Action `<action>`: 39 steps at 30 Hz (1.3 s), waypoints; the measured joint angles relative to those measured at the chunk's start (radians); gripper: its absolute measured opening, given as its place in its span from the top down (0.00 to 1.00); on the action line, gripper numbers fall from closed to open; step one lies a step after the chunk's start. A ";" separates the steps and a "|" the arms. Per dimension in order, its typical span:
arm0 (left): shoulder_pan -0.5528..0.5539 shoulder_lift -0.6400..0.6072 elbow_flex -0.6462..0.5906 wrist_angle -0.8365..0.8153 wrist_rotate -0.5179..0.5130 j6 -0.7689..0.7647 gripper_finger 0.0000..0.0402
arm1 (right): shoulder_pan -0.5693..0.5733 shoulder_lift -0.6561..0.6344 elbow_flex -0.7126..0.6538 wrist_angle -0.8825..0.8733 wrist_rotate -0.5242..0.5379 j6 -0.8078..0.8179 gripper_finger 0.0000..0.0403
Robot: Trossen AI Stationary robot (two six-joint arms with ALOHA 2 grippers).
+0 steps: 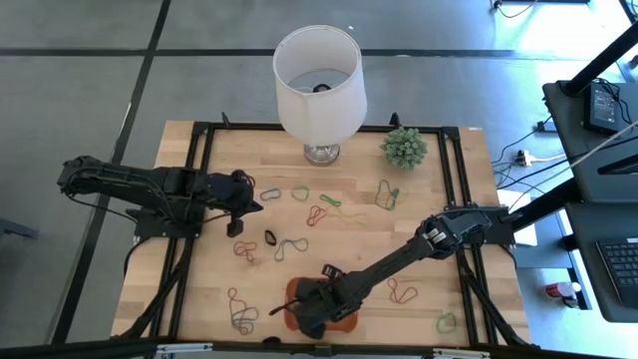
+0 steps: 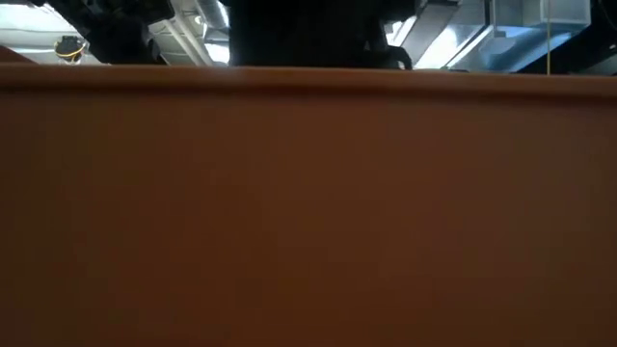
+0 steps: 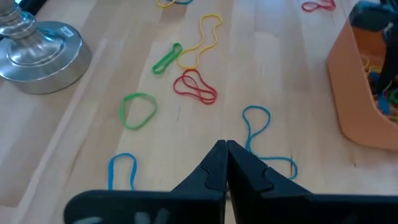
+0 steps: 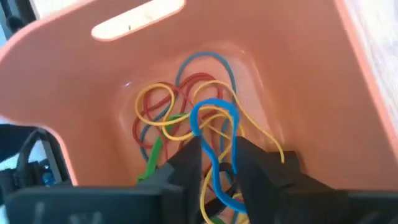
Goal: Pick and place rubber bands into bin
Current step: Put the blue rubber band into the orange bin, then put the red rubber band into the orange bin
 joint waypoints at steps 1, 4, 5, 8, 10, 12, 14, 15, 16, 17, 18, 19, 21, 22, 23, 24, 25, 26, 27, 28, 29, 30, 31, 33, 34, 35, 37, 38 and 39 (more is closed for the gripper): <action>0.000 0.000 0.000 -0.003 0.000 0.010 1.00 | 0.000 -0.001 0.000 0.000 -0.003 0.019 0.71; 0.000 0.000 0.000 -0.005 0.000 0.029 1.00 | 0.000 -0.002 0.031 -0.009 -0.005 0.060 0.64; 0.000 0.000 0.000 -0.005 0.000 0.032 1.00 | 0.000 -0.003 0.053 -0.008 -0.004 0.068 0.63; 0.000 0.000 0.000 -0.005 0.000 0.031 1.00 | -0.001 -0.006 0.130 -0.035 0.007 0.070 0.58; 0.000 0.000 0.000 -0.005 0.000 0.031 1.00 | -0.005 -0.007 0.178 -0.048 0.007 0.070 0.57; 0.000 0.000 0.000 -0.005 0.000 0.030 1.00 | -0.007 -0.008 0.219 -0.080 0.008 0.074 0.56; 0.000 0.000 0.000 -0.004 0.000 0.029 1.00 | -0.011 -0.029 0.208 -0.067 0.005 0.103 0.57; 0.000 0.000 0.000 -0.004 0.000 0.029 1.00 | -0.011 -0.036 0.207 -0.091 0.005 0.128 0.57; 0.000 0.000 0.000 -0.002 0.000 0.029 1.00 | -0.011 -0.041 0.208 -0.116 0.006 0.155 0.58; 0.000 0.000 0.000 0.001 0.001 0.029 1.00 | -0.011 -0.044 0.215 -0.144 0.006 0.178 0.59; 0.000 0.000 0.000 0.001 0.009 0.028 1.00 | -0.011 -0.048 0.217 -0.179 0.006 0.193 0.60; 0.000 0.000 0.000 0.000 0.025 0.029 1.00 | -0.007 -0.055 0.215 -0.209 0.007 0.204 0.62; 0.000 0.000 0.000 0.003 0.067 0.030 1.00 | 0.010 -0.065 0.212 -0.260 0.010 0.207 0.66; -0.001 0.000 0.000 0.003 0.091 0.038 1.00 | 0.020 -0.069 0.212 -0.276 0.005 0.200 0.69; -0.004 0.000 0.000 0.004 0.110 0.050 1.00 | 0.029 -0.072 0.212 -0.287 -0.008 0.188 0.73; -0.015 0.000 0.000 0.004 0.122 0.065 1.00 | 0.039 -0.074 0.212 -0.297 -0.013 0.176 0.78; -0.031 0.000 0.000 0.005 0.127 0.080 1.00 | 0.049 -0.076 0.212 -0.308 -0.014 0.171 0.83; -0.051 0.000 0.000 0.007 0.126 0.092 1.00 | 0.057 -0.080 0.212 -0.322 -0.010 0.168 0.89; -0.072 0.000 0.000 0.012 0.123 0.102 1.00 | 0.066 -0.085 0.212 -0.347 0.006 0.165 0.94; -0.096 0.002 0.000 0.016 0.112 0.104 1.00 | 0.076 -0.088 0.212 -0.380 0.036 0.164 0.97; -0.122 0.004 0.000 0.016 0.098 0.094 1.00 | 0.086 -0.091 0.212 -0.419 0.070 0.170 0.97; -0.149 0.008 0.000 0.015 0.081 0.072 1.00 | 0.096 -0.094 0.212 -0.470 0.100 0.178 0.97; -0.177 0.015 0.000 0.015 0.064 0.044 1.00 | 0.106 -0.097 0.212 -0.517 0.116 0.187 0.97; -0.237 0.034 0.000 0.015 0.031 -0.013 1.00 | 0.124 -0.112 0.212 -0.580 0.130 0.205 0.99; -0.268 0.045 0.001 0.015 0.014 -0.039 1.00 | 0.136 -0.124 0.212 -0.601 0.149 0.205 0.99; -0.298 0.062 0.006 0.012 -0.005 -0.059 1.00 | 0.146 -0.139 0.212 -0.621 0.176 0.202 0.99; -0.358 0.110 0.029 0.011 -0.049 -0.095 1.00 | 0.164 -0.166 0.212 -0.626 0.214 0.171 0.99; -0.386 0.135 0.044 0.007 -0.075 -0.115 1.00 | 0.171 -0.182 0.204 -0.621 0.230 0.150 0.99; -0.410 0.166 0.064 0.008 -0.098 -0.133 1.00 | 0.178 -0.201 0.190 -0.620 0.247 0.141 0.99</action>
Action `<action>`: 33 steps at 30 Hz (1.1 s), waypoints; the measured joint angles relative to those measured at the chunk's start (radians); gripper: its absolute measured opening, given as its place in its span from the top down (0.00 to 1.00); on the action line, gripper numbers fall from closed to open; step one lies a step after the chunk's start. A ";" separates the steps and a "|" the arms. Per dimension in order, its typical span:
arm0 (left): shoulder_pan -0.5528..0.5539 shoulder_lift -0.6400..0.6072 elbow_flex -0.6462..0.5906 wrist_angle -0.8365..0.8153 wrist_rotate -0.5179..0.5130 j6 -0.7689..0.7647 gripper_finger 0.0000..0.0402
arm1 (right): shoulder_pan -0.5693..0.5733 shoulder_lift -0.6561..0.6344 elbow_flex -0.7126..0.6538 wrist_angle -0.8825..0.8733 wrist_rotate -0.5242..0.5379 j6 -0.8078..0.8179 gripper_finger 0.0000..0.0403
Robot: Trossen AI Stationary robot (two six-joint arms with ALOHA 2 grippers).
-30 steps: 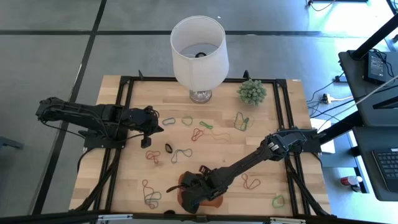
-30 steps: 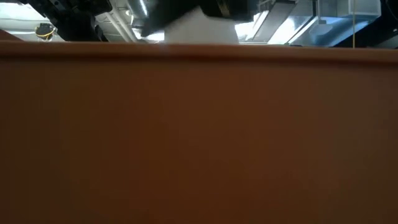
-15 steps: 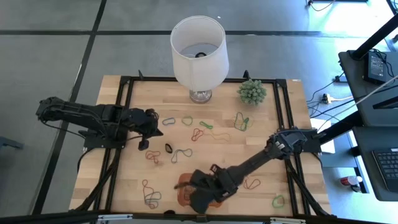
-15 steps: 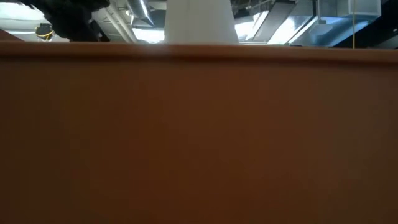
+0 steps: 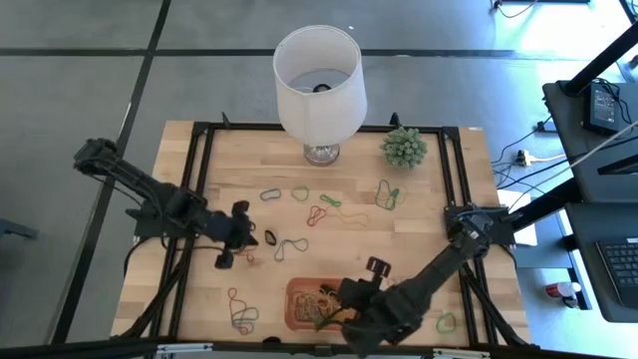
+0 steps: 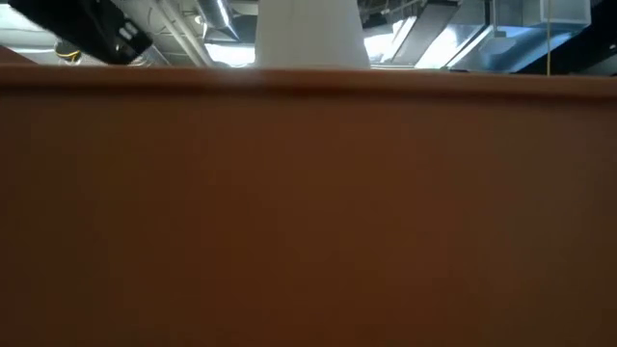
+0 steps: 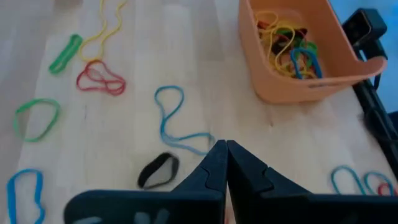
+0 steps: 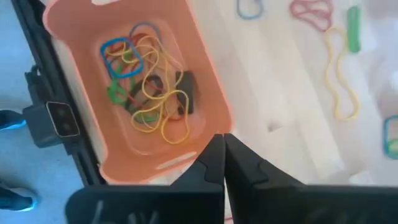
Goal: Pick and place rubber bands into bin
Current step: Put the red rubber band into the orange bin
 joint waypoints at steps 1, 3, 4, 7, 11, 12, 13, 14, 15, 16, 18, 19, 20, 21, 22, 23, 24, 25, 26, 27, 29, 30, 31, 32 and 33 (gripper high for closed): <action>-0.021 0.034 0.023 0.001 -0.020 -0.017 1.00 | 0.007 -0.021 -0.018 -0.002 0.015 -0.011 0.99; -0.055 0.096 0.067 -0.015 -0.041 -0.044 1.00 | 0.017 -0.077 -0.079 0.000 0.021 -0.019 1.00; -0.068 0.131 0.094 -0.021 -0.047 -0.056 1.00 | 0.023 -0.108 -0.124 0.003 0.022 -0.018 1.00; -0.093 0.224 0.172 -0.068 -0.060 -0.103 1.00 | 0.040 -0.213 -0.310 0.103 0.021 -0.018 1.00; -0.108 0.327 0.263 -0.168 -0.049 -0.228 1.00 | 0.078 -0.404 -0.624 0.342 0.017 -0.013 1.00; -0.108 0.347 0.283 -0.195 -0.032 -0.265 1.00 | 0.088 -0.453 -0.706 0.408 0.016 0.001 1.00; -0.108 0.366 0.300 -0.218 -0.019 -0.302 1.00 | 0.098 -0.494 -0.777 0.461 0.012 0.014 1.00; -0.108 0.378 0.311 -0.249 -0.007 -0.342 1.00 | 0.107 -0.541 -0.857 0.520 0.010 0.034 1.00; -0.106 0.388 0.320 -0.287 0.001 -0.385 1.00 | 0.117 -0.583 -0.926 0.572 0.008 0.048 1.00; -0.103 0.395 0.326 -0.311 0.000 -0.427 1.00 | 0.127 -0.625 -0.989 0.620 0.008 0.066 1.00; -0.090 0.403 0.329 -0.364 -0.005 -0.521 1.00 | 0.140 -0.702 -1.104 0.709 0.009 0.096 1.00; -0.080 0.404 0.329 -0.405 -0.005 -0.578 1.00 | 0.146 -0.733 -1.157 0.756 0.009 0.113 1.00; -0.068 0.406 0.329 -0.438 -0.003 -0.638 1.00 | 0.151 -0.763 -1.206 0.796 0.009 0.125 1.00; -0.055 0.410 0.329 -0.468 0.001 -0.694 0.99 | 0.154 -0.788 -1.252 0.829 0.008 0.139 1.00; -0.041 0.413 0.329 -0.499 0.009 -0.741 0.99 | 0.155 -0.811 -1.293 0.871 0.009 0.142 1.00; -0.028 0.414 0.326 -0.520 0.020 -0.775 0.97 | 0.156 -0.832 -1.328 0.920 0.009 0.142 1.00; -0.012 0.414 0.323 -0.529 0.033 -0.807 0.96 | 0.156 -0.850 -1.361 0.965 0.009 0.142 1.00; 0.003 0.414 0.317 -0.529 0.044 -0.837 0.94 | 0.155 -0.863 -1.391 1.001 0.009 0.142 1.00; 0.020 0.414 0.307 -0.523 0.057 -0.865 0.91 | 0.155 -0.873 -1.419 1.035 0.009 0.142 1.00; 0.038 0.415 0.297 -0.521 0.069 -0.891 0.88 | 0.155 -0.879 -1.439 1.062 0.009 0.141 1.00; 0.068 0.414 0.270 -0.517 0.096 -0.939 0.81 | 0.155 -0.889 -1.470 1.106 0.009 0.141 1.00; 0.081 0.414 0.253 -0.517 0.114 -0.965 0.78 | 0.155 -0.890 -1.481 1.121 0.009 0.140 1.00; 0.091 0.415 0.233 -0.519 0.126 -0.992 0.75 | 0.155 -0.889 -1.490 1.135 0.008 0.140 1.00; 0.101 0.415 0.215 -0.518 0.136 -1.017 0.71 | 0.155 -0.888 -1.495 1.138 0.008 0.140 1.00; 0.108 0.414 0.195 -0.511 0.141 -1.039 0.68 | 0.155 -0.888 -1.498 1.140 0.008 0.140 1.00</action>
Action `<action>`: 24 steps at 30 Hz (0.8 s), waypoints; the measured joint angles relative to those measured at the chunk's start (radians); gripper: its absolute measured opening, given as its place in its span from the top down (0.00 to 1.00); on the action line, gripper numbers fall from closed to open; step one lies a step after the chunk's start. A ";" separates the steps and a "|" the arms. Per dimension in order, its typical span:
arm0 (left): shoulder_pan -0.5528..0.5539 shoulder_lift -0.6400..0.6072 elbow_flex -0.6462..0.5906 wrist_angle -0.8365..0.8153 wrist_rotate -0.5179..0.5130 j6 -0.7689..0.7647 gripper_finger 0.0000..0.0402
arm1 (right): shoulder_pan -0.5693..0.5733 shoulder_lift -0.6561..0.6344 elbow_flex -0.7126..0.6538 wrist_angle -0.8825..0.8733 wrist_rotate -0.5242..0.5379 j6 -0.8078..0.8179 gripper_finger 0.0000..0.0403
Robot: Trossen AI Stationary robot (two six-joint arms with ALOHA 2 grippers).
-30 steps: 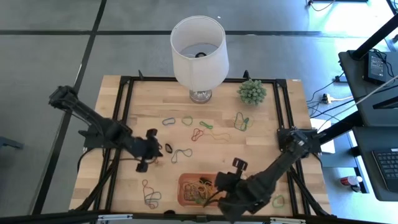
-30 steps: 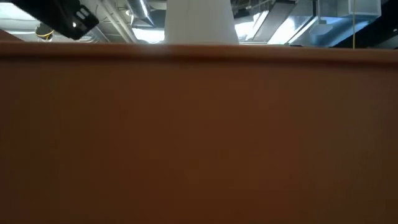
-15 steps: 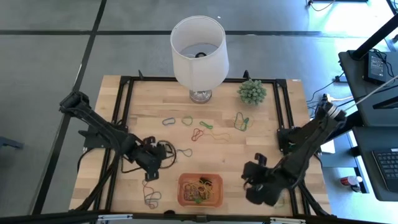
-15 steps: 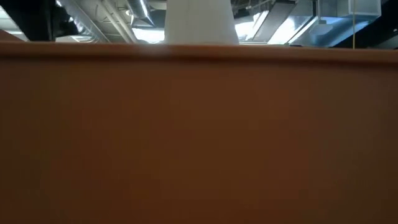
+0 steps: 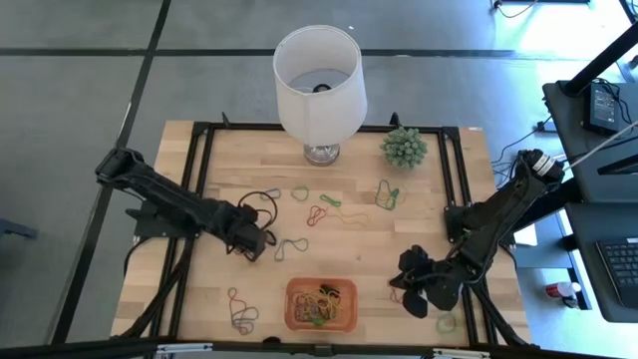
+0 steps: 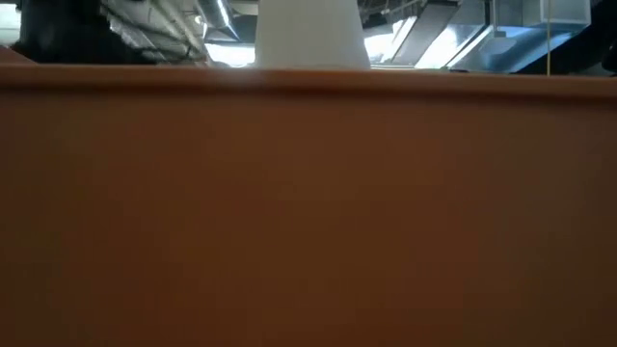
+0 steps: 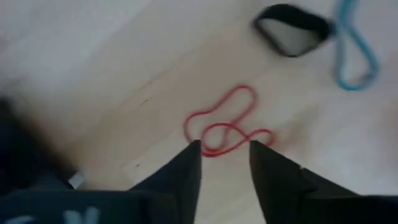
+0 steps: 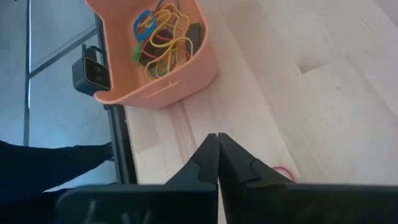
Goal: Pick and place rubber bands into bin
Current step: Put the red rubber band into the orange bin
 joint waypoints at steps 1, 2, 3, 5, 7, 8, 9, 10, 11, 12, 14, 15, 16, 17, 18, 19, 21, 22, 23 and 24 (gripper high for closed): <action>0.004 0.000 -0.022 0.014 0.007 -0.020 0.65 | 0.000 0.000 0.000 0.005 0.000 0.000 1.00; 0.007 0.001 -0.043 0.027 0.014 -0.035 0.62 | 0.000 0.000 0.000 0.009 0.000 0.000 1.00; 0.009 0.001 -0.065 0.050 0.017 -0.042 0.59 | 0.000 0.000 0.000 0.008 0.000 -0.001 1.00; 0.009 0.000 -0.107 0.131 0.028 -0.059 0.55 | 0.000 0.000 0.000 0.007 0.000 -0.002 1.00; 0.008 0.000 -0.148 0.204 0.033 -0.072 0.52 | 0.001 0.000 0.000 0.001 -0.001 -0.003 1.00; 0.006 0.000 -0.168 0.243 0.033 -0.087 0.51 | 0.001 0.000 0.000 -0.002 -0.001 -0.003 1.00; 0.004 0.001 -0.186 0.272 0.033 -0.108 0.51 | 0.001 0.000 0.000 -0.002 -0.002 -0.005 1.00; 0.001 0.000 -0.201 0.292 0.032 -0.129 0.51 | 0.001 0.000 0.000 -0.002 -0.002 -0.007 1.00; 0.000 0.000 -0.217 0.305 0.030 -0.150 0.51 | 0.001 0.000 0.000 -0.002 -0.002 -0.011 1.00; 0.000 0.000 -0.231 0.306 0.030 -0.177 0.51 | 0.001 0.000 0.000 -0.002 -0.003 -0.017 1.00; -0.008 0.000 -0.256 0.301 0.039 -0.240 0.52 | 0.001 0.000 0.000 -0.002 -0.007 -0.028 0.99; -0.015 0.000 -0.264 0.302 0.041 -0.263 0.53 | 0.001 0.000 0.000 -0.002 -0.008 -0.028 0.99; -0.023 0.000 -0.270 0.305 0.041 -0.282 0.55 | 0.001 0.000 0.000 -0.002 -0.008 -0.028 0.99; -0.033 0.000 -0.276 0.309 0.041 -0.297 0.57 | 0.001 0.000 0.000 -0.002 -0.008 -0.029 0.99; -0.043 0.000 -0.282 0.311 0.041 -0.308 0.59 | 0.001 0.000 0.000 -0.002 -0.009 -0.031 0.99; -0.053 0.000 -0.287 0.316 0.040 -0.316 0.62 | 0.001 0.000 0.000 -0.002 -0.009 -0.032 0.99; -0.074 0.000 -0.293 0.341 0.036 -0.330 0.70 | 0.001 0.000 0.000 -0.002 -0.009 -0.036 0.99; -0.084 0.000 -0.295 0.350 0.034 -0.335 0.75 | 0.001 0.000 0.000 -0.002 -0.009 -0.041 0.98; -0.094 0.000 -0.298 0.352 0.029 -0.341 0.80 | 0.001 0.000 0.000 -0.002 -0.009 -0.052 0.98; -0.102 -0.001 -0.298 0.353 0.027 -0.346 0.86 | 0.001 0.000 0.000 -0.002 -0.009 -0.055 0.98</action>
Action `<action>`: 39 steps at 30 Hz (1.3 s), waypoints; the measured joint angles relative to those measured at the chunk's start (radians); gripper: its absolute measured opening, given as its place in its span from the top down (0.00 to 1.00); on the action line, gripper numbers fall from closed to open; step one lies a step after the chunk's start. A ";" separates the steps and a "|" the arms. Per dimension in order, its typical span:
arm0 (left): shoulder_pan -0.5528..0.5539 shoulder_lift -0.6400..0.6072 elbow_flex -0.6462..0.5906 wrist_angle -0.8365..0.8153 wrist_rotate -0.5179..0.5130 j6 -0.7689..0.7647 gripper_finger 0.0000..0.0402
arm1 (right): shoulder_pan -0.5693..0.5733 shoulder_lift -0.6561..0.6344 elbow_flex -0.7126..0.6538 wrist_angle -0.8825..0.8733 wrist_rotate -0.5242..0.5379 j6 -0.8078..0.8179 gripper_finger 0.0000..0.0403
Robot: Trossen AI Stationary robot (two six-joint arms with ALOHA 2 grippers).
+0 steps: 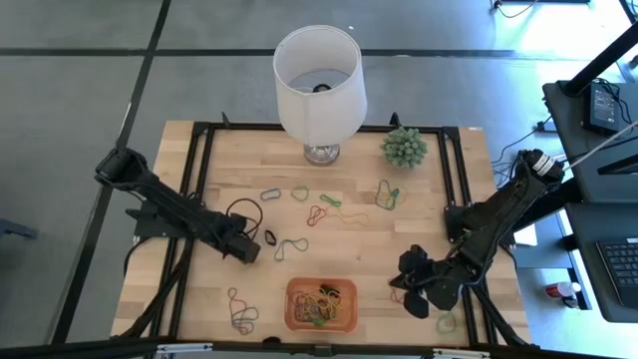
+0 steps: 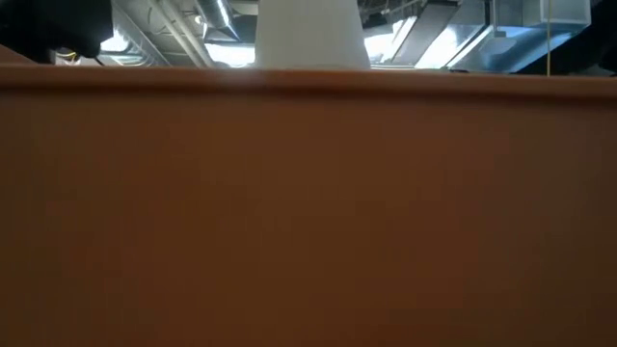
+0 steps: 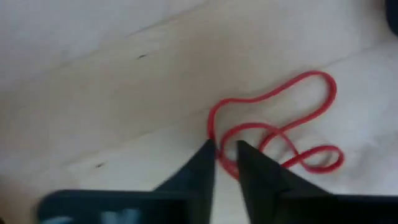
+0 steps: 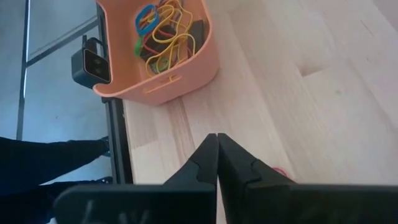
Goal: Pick and place rubber bands into bin
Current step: Put the red rubber band into the orange bin
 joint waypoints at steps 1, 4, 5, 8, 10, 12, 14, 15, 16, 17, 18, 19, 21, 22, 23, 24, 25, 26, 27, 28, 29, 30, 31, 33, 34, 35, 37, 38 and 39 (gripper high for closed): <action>-0.009 0.000 0.000 0.008 -0.001 -0.004 0.92 | 0.000 0.000 0.000 0.000 0.000 -0.001 0.98; -0.035 0.001 0.021 0.049 0.007 -0.017 0.98 | 0.000 0.000 0.000 -0.001 0.000 -0.004 0.98; -0.042 0.000 0.032 0.049 0.004 -0.018 0.99 | 0.000 0.000 0.000 -0.002 0.000 -0.005 0.98; -0.067 0.001 0.083 0.051 -0.066 -0.011 0.99 | 0.000 0.000 0.000 -0.010 0.000 -0.006 0.98; -0.084 0.001 0.130 0.054 -0.133 0.018 0.99 | 0.000 0.000 0.000 -0.010 0.000 -0.017 0.98; -0.099 0.001 0.177 0.050 -0.198 0.080 1.00 | 0.000 0.000 0.000 -0.010 0.000 -0.027 0.98; -0.107 0.001 0.228 0.043 -0.231 0.172 1.00 | 0.000 0.000 0.000 -0.010 0.000 -0.029 0.98; -0.108 0.001 0.253 0.022 -0.234 0.212 1.00 | 0.000 0.000 0.000 -0.010 0.001 -0.029 0.98; -0.107 0.001 0.276 -0.004 -0.233 0.241 1.00 | 0.000 0.000 0.000 -0.010 0.001 -0.029 0.98; -0.107 0.001 0.301 -0.026 -0.232 0.266 1.00 | 0.000 0.000 0.000 -0.010 0.001 -0.029 0.98; -0.107 0.001 0.325 -0.038 -0.234 0.294 1.00 | 0.000 0.000 0.000 -0.010 0.001 -0.029 0.98; -0.107 0.001 0.352 -0.039 -0.240 0.330 1.00 | 0.000 0.000 0.000 -0.010 0.001 -0.029 0.98; -0.107 0.001 0.404 -0.038 -0.260 0.406 1.00 | 0.000 0.000 0.000 -0.010 0.001 -0.030 0.98; -0.107 0.001 0.429 -0.038 -0.270 0.441 1.00 | 0.000 0.000 0.000 -0.010 0.001 -0.032 0.98; -0.107 0.001 0.457 -0.041 -0.280 0.475 1.00 | 0.000 0.000 0.000 -0.010 0.001 -0.032 0.98; -0.106 0.001 0.483 -0.043 -0.291 0.504 1.00 | 0.000 0.000 0.000 -0.012 0.001 -0.032 0.98; -0.106 0.001 0.509 -0.047 -0.302 0.528 1.00 | 0.000 0.000 0.000 -0.013 0.001 -0.032 0.98; -0.106 0.001 0.535 -0.057 -0.313 0.549 1.00 | 0.000 0.000 0.000 -0.014 0.001 -0.032 0.98; -0.106 0.004 0.559 -0.064 -0.324 0.566 1.00 | 0.000 0.000 0.000 -0.015 0.001 -0.032 0.98; -0.106 0.011 0.588 -0.067 -0.327 0.583 1.00 | 0.000 0.000 0.000 -0.015 0.001 -0.032 0.98; -0.106 0.022 0.618 -0.071 -0.327 0.600 1.00 | 0.000 0.000 0.000 -0.015 0.002 -0.030 0.98; -0.106 0.037 0.650 -0.077 -0.325 0.619 1.00 | 0.000 0.000 0.000 -0.015 0.002 -0.030 0.98; -0.106 0.058 0.687 -0.083 -0.325 0.642 1.00 | 0.000 0.000 0.000 -0.016 0.002 -0.029 0.98; -0.106 0.114 0.766 -0.087 -0.320 0.708 1.00 | 0.000 0.000 0.000 -0.016 0.002 -0.027 0.98; -0.106 0.147 0.811 -0.095 -0.313 0.744 1.00 | 0.000 0.000 0.000 -0.017 0.002 -0.027 0.98; -0.106 0.182 0.861 -0.108 -0.302 0.779 1.00 | 0.000 0.000 0.000 -0.017 0.002 -0.027 0.98; -0.106 0.256 0.966 -0.140 -0.288 0.836 1.00 | 0.000 0.000 0.000 -0.018 0.002 -0.028 0.98; -0.106 0.292 1.018 -0.166 -0.278 0.860 1.00 | 0.000 0.000 0.000 -0.018 0.002 -0.028 0.98; -0.106 0.328 1.069 -0.190 -0.268 0.880 1.00 | 0.000 0.000 0.000 -0.018 0.002 -0.028 0.98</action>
